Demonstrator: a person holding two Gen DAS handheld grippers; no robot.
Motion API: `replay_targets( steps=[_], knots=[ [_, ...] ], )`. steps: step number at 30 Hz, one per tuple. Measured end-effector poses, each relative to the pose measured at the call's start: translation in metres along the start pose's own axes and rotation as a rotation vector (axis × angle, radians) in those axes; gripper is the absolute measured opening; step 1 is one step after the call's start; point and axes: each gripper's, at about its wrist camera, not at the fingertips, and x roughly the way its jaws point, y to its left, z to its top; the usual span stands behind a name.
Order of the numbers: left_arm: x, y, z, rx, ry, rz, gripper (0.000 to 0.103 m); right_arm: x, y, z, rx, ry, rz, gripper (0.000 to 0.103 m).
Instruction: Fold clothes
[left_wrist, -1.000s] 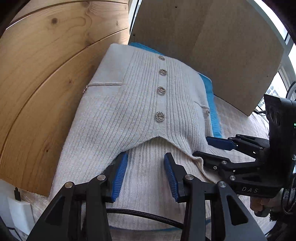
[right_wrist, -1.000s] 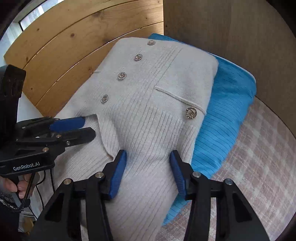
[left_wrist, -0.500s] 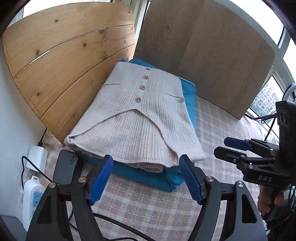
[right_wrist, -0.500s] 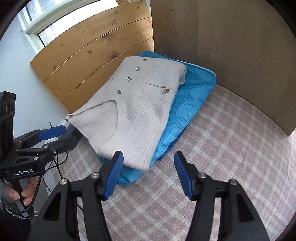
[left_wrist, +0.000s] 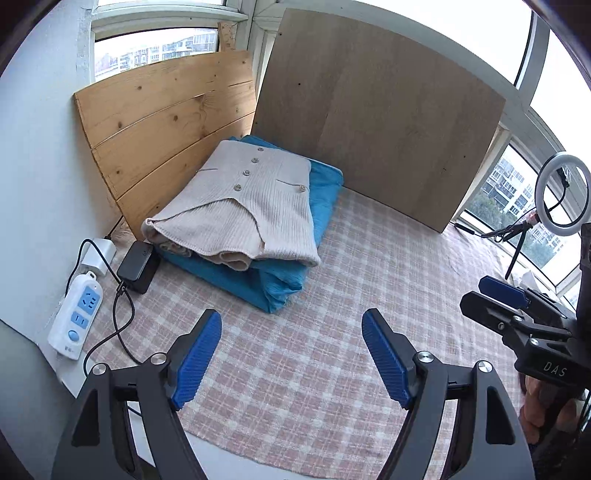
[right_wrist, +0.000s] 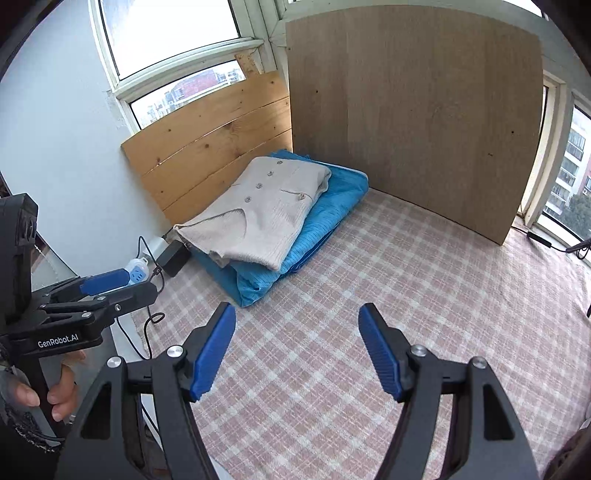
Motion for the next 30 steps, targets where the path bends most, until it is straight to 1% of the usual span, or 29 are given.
replay_targets(
  steps=[3,4,6,8,11,16,19,22,25,30],
  knots=[
    [-0.015,-0.011,-0.017,0.029,-0.003,0.061,0.077,-0.016,-0.008,-0.023,0.011,0.003,-0.001,0.068],
    [-0.02,-0.014,-0.023,0.038,-0.004,0.082,0.077,-0.02,-0.009,-0.03,0.0,0.009,-0.012,0.068],
    [-0.033,-0.019,-0.035,0.029,-0.03,0.094,0.077,-0.03,-0.01,-0.046,-0.028,0.005,-0.048,0.068],
    [-0.044,-0.023,-0.046,0.008,-0.043,0.084,0.077,-0.04,-0.012,-0.06,-0.053,-0.001,-0.083,0.068],
    [-0.054,-0.028,-0.057,-0.02,-0.04,0.062,0.077,-0.054,-0.012,-0.08,-0.081,-0.007,-0.114,0.068],
    [-0.067,-0.043,-0.076,-0.012,-0.06,0.084,0.077,-0.071,-0.01,-0.107,-0.159,-0.021,-0.191,0.068],
    [-0.074,-0.048,-0.085,-0.02,-0.068,0.081,0.077,-0.078,-0.011,-0.119,-0.161,-0.021,-0.184,0.069],
    [-0.077,-0.052,-0.089,-0.013,-0.06,0.069,0.077,-0.085,-0.013,-0.127,-0.145,-0.023,-0.166,0.069],
    [-0.083,-0.051,-0.094,-0.029,-0.052,0.068,0.077,-0.091,-0.014,-0.133,-0.129,-0.026,-0.158,0.069],
    [-0.092,-0.046,-0.097,-0.053,-0.058,0.058,0.077,-0.102,-0.015,-0.14,-0.12,-0.041,-0.166,0.069]
  ],
)
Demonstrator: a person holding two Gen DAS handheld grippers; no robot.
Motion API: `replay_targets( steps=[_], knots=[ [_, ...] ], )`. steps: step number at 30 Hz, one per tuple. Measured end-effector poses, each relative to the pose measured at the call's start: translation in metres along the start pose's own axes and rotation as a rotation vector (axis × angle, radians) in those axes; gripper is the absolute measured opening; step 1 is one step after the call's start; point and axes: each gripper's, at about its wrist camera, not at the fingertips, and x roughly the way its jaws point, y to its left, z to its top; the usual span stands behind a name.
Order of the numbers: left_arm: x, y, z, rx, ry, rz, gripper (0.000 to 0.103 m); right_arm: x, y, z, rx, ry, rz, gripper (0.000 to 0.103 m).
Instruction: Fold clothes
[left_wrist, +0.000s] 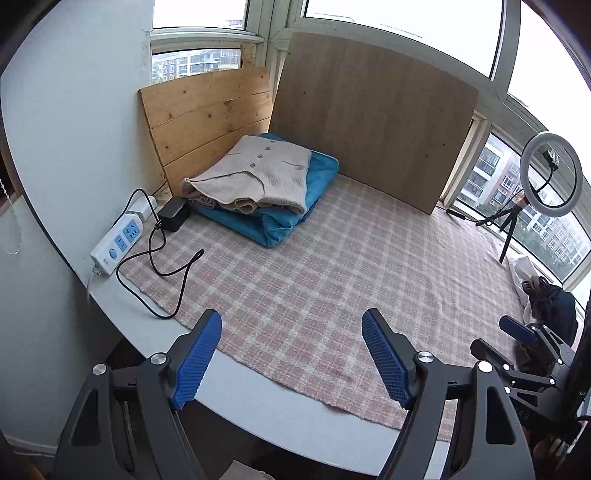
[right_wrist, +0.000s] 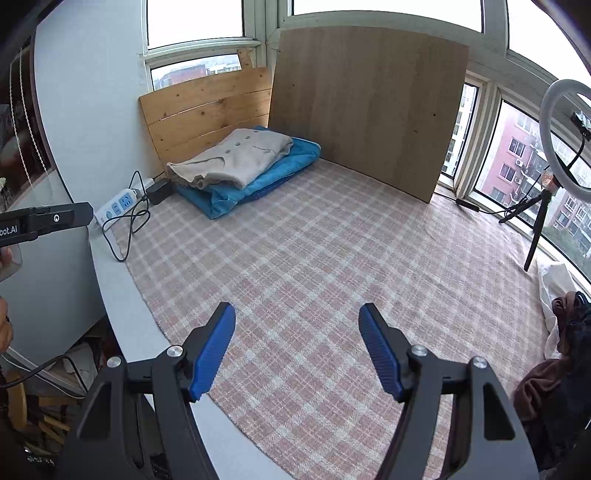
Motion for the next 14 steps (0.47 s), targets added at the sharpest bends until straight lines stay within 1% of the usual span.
replay_targets(
  steps=[6,11,14],
  knots=[
    [-0.005,0.004,-0.003,0.002,0.014,0.011,0.077,-0.006,0.0,-0.009,0.004,0.001,-0.008,0.069],
    [-0.013,0.008,-0.004,-0.015,0.001,-0.003,0.077,-0.008,0.003,-0.015,-0.007,0.0,-0.019,0.069],
    [-0.017,0.008,-0.004,-0.003,-0.016,0.001,0.077,-0.009,0.004,-0.016,-0.002,0.001,-0.012,0.069]
  ],
)
